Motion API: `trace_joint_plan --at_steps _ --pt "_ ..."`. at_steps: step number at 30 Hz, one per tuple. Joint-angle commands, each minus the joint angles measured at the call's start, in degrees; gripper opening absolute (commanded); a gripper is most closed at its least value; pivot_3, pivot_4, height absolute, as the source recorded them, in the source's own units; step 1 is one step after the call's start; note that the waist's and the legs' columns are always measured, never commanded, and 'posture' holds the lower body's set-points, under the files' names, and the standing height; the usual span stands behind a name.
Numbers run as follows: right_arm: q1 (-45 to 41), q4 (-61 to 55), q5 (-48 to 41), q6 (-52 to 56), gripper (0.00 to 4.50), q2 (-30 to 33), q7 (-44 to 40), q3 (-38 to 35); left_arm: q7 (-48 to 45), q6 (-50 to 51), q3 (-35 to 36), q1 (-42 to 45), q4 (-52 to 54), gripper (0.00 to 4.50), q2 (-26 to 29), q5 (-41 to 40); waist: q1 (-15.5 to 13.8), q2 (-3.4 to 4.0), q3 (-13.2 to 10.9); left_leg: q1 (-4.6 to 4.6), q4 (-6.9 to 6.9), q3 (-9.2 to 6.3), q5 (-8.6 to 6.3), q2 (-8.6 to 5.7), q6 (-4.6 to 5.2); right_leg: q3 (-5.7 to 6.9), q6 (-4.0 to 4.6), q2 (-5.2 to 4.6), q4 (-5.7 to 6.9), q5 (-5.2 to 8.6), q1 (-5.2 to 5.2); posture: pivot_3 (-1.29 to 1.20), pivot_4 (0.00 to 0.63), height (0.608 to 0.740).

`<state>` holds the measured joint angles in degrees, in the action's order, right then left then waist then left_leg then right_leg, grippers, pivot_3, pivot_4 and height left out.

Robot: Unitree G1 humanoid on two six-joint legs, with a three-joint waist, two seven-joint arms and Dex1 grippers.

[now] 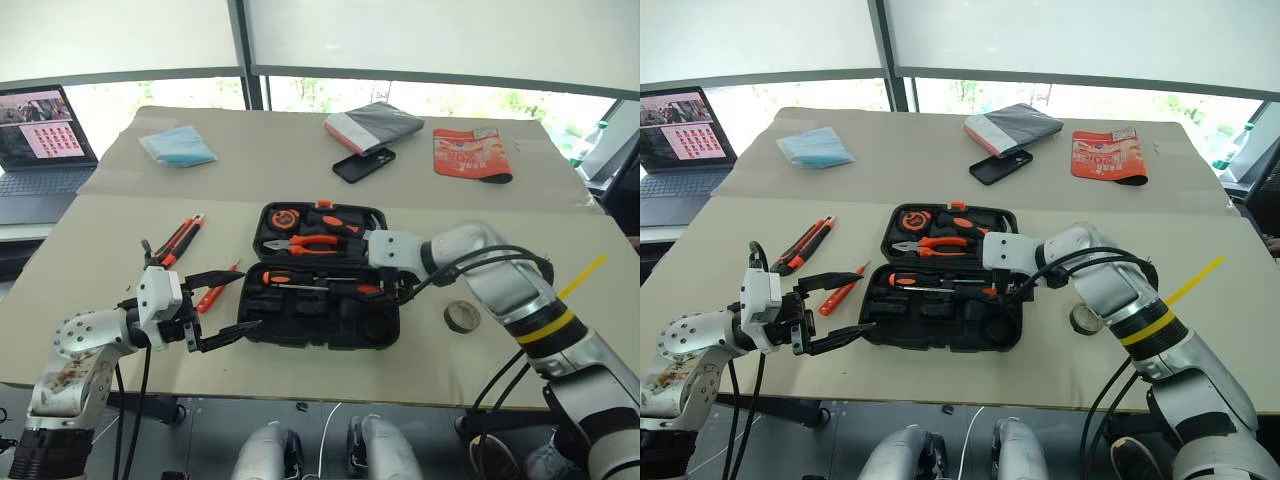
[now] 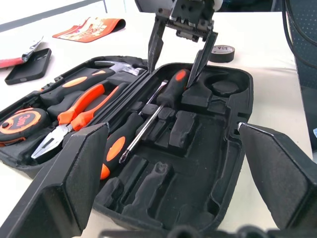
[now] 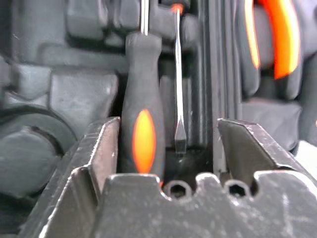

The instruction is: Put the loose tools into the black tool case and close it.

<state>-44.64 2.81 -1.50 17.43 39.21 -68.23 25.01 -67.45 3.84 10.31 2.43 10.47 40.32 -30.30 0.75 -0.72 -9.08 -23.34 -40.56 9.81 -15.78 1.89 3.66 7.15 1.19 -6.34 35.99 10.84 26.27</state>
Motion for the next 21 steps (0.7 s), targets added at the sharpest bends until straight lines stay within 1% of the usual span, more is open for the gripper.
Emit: trace_joint_plan --at_steps 1,2,3,4,5,6,11,12,13,17,21 --pt "-0.63 2.35 -5.57 -6.74 3.52 0.08 -5.65 -5.19 0.77 -1.33 0.57 -0.19 0.7 4.5 -0.39 0.29 -0.02 0.0 0.0 0.0 0.0 0.0 0.01 0.0 0.01 0.0 0.0 0.03 0.0 0.0 -0.01 0.0 0.15 0.74" --pt "-0.45 3.05 -7.39 -7.03 3.52 -0.8 -6.59 -6.27 1.0 -1.46 0.55 -0.27 0.64 4.5 -0.55 0.42 -0.02 0.0 0.0 0.0 0.0 0.0 0.02 0.0 0.04 0.0 0.0 0.04 0.0 0.0 -0.01 0.0 0.15 0.74" --pt "-0.21 3.62 -8.97 -7.68 3.01 -2.19 -6.47 -7.52 1.24 -1.46 0.61 -0.38 0.72 4.5 -0.63 0.45 -0.02 0.0 0.0 0.0 0.0 0.0 0.02 0.0 0.04 0.0 0.01 0.04 0.0 0.0 -0.02 0.0 0.15 0.74" --pt "0.08 4.15 -9.87 -7.76 2.86 -3.67 -5.9 -8.15 1.52 -1.45 0.64 -0.52 0.81 4.5 -0.75 0.54 0.01 0.0 0.0 0.0 0.0 0.0 0.03 0.0 0.05 0.0 0.01 0.04 -0.01 -0.01 -0.02 0.0 0.15 0.74" --pt "0.4 4.55 -10.33 -8.09 2.43 -4.87 -5.6 -8.46 1.73 -1.41 0.67 -0.65 0.93 4.5 -0.86 0.64 0.09 0.0 0.0 0.02 0.0 0.0 0.04 0.01 0.07 0.01 0.02 0.04 0.0 -0.01 -0.04 0.0 0.15 0.74" --pt "0.67 5.05 -10.25 -8.58 2.12 -6.04 -4.88 -8.66 1.89 -1.37 0.67 -0.76 1.05 4.5 -0.95 0.73 0.15 0.0 0.0 0.04 0.0 0.01 0.04 0.01 0.07 0.0 0.03 0.05 0.01 -0.02 -0.04 0.0 0.15 0.74" --pt "2.49 8.92 -6.13 -11.04 0.4 -10.24 -0.96 -6.66 2.83 -0.91 0.91 -1.25 1.94 4.5 -1.08 0.89 0.06 0.0 0.0 0.05 0.0 0.01 0.04 0.03 -0.01 -0.03 0.05 0.04 0.07 -0.02 -0.03 0.0 0.15 0.74" --pt "2.7 9.99 -5.1 -11.64 0.18 -10.61 -0.3 -6.26 3.13 -0.72 0.91 -1.19 2.18 4.5 -1.05 0.9 -0.03 0.0 0.0 0.04 0.0 0.01 0.04 0.02 -0.01 -0.02 0.05 0.03 0.06 -0.02 -0.03 0.0 0.15 0.74" --pt "2.82 11.16 -4.1 -12.37 0.06 -10.96 0.4 -5.89 3.43 -0.53 0.9 -1.08 2.39 4.5 -0.99 0.89 -0.09 0.01 0.0 0.02 0.0 0.01 0.04 0.01 -0.02 -0.02 0.05 0.01 0.06 -0.02 -0.03 0.0 0.15 0.74" --pt "3.01 15.18 -1.73 -13.35 0.06 -12.22 1.85 -5.24 4.55 0.23 0.81 -0.73 3.25 4.5 -0.69 0.78 0.0 0.01 0.0 0.01 0.0 0.02 0.03 0.0 -0.03 -0.02 0.04 -0.01 0.05 -0.02 -0.02 0.0 0.15 0.74" --pt "3.09 19.82 1.21 -16.01 0.06 -12.4 1.19 -3.44 5.87 1.17 0.91 -0.87 4.54 4.5 -0.13 1.16 0.06 0.01 0.0 0.1 0.04 0.02 0.06 0.01 -0.08 -0.04 0.05 0.04 0.07 -0.02 -0.06 0.0 0.15 0.74"
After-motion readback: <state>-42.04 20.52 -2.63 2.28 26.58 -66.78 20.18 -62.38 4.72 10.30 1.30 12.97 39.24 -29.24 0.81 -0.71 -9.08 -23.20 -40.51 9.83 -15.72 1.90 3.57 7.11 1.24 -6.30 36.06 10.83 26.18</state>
